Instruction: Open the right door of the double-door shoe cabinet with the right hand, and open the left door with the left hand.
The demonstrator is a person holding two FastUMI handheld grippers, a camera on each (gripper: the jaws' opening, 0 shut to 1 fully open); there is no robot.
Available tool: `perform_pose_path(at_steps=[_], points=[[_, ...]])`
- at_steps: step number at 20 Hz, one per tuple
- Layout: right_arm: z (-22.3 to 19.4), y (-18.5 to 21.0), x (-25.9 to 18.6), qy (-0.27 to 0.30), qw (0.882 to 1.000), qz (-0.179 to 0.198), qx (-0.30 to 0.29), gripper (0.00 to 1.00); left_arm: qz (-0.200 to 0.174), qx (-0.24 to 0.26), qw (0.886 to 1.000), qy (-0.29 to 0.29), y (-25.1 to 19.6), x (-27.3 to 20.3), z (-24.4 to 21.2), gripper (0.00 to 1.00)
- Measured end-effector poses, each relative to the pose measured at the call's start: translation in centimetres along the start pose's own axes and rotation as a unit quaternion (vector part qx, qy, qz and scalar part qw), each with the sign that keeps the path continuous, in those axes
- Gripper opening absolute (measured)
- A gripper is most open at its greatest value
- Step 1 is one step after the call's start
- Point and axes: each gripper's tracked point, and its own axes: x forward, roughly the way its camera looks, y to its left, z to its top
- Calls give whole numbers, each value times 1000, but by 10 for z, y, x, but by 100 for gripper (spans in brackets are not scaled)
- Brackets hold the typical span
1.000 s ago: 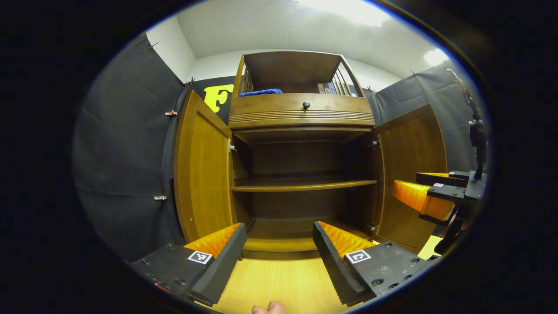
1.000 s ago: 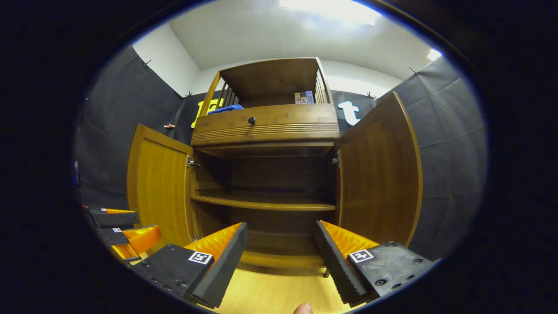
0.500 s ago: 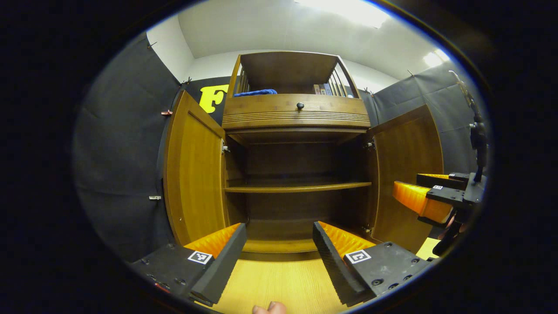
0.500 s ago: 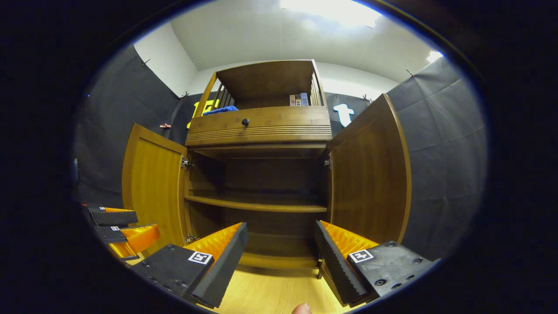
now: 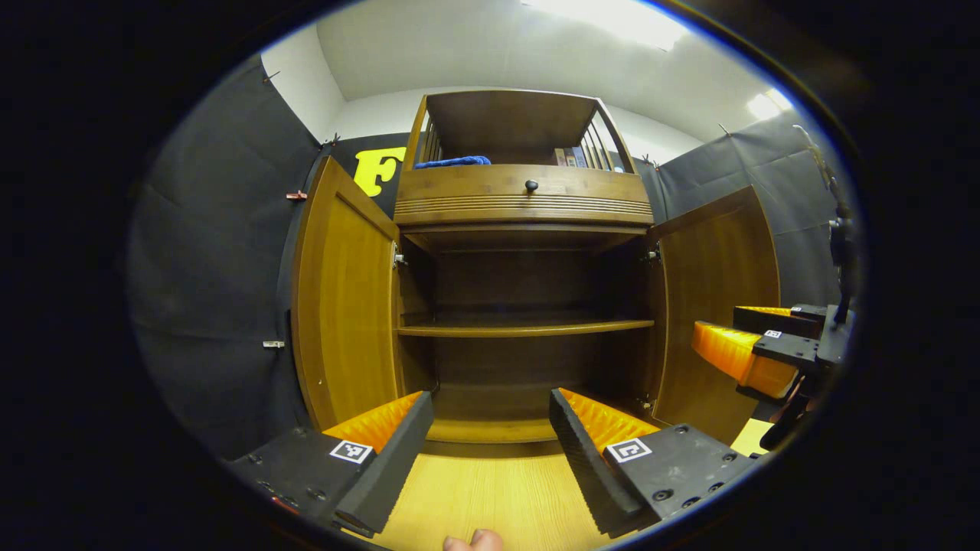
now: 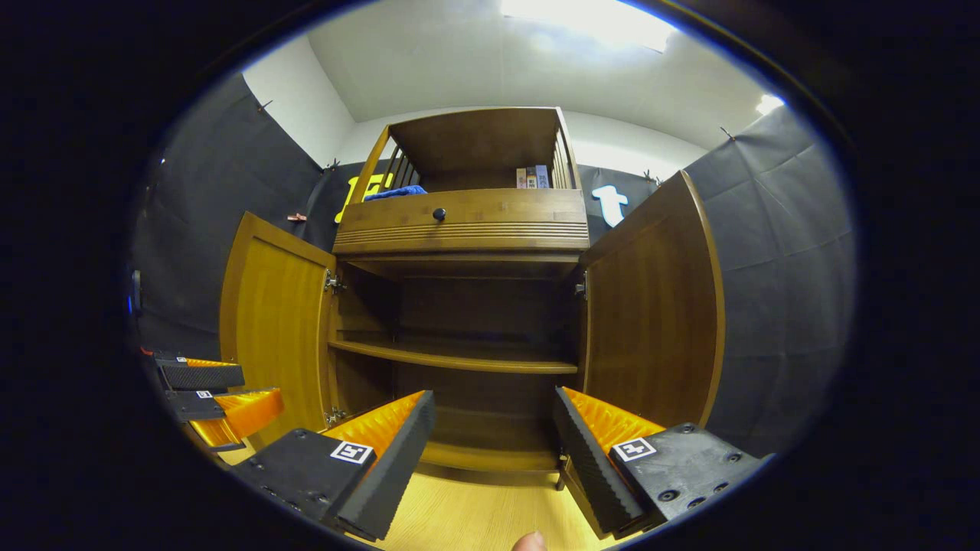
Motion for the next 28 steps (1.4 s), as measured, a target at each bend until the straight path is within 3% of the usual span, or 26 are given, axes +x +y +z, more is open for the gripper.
perform_pose_path(at_steps=[28], points=[[-1, 13, -2, -3, 1000, 9, -4, 97, 0, 1, 1000, 4, 3, -2, -5, 95]])
